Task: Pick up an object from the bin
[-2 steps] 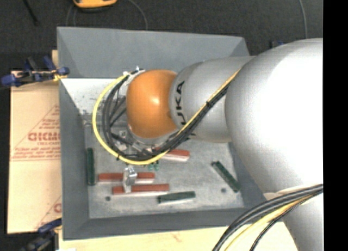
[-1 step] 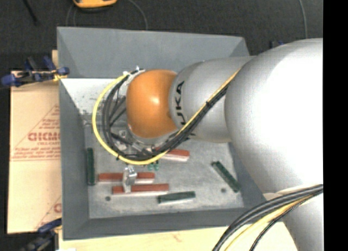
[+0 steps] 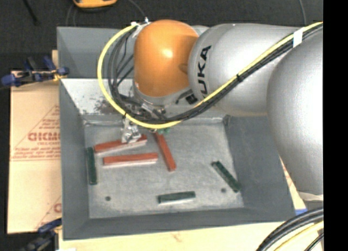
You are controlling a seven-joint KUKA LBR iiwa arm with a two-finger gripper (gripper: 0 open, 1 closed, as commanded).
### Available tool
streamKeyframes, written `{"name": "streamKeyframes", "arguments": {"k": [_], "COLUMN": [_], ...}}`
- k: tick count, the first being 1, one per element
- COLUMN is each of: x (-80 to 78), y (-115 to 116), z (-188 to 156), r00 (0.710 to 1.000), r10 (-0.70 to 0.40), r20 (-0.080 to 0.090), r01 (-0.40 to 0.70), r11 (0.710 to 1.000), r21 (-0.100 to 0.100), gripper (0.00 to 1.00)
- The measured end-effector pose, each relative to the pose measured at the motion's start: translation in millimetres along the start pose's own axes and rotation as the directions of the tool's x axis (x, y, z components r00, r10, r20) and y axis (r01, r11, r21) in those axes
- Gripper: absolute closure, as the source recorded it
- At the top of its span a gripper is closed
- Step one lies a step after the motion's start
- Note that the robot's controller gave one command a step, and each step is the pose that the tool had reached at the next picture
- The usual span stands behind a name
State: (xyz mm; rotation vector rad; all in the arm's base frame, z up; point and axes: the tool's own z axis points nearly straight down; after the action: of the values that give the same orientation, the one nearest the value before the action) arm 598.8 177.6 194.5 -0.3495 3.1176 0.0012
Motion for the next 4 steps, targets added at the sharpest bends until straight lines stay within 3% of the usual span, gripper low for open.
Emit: {"name": "streamKeyframes", "arguments": {"k": [1, 2, 3, 4], "x": [0.1, 0.1, -12.7, -12.6], "y": [0.3, 0.2, -27.9, -27.9], "z": [0.2, 0.2, 101.9, 101.9], "r00": [1.0, 1.0, 0.999, 0.999], "r10": [0.002, 0.003, 0.05, 0.05], "r20": [-0.001, -0.001, 0.0, 0.0], "r01": [-0.002, -0.003, -0.05, -0.05], "r11": [1.0, 1.0, 0.999, 0.999], "r21": [-0.001, -0.001, -0.001, -0.001], "gripper": [0.0, 0.0, 1.0, 1.0]}}
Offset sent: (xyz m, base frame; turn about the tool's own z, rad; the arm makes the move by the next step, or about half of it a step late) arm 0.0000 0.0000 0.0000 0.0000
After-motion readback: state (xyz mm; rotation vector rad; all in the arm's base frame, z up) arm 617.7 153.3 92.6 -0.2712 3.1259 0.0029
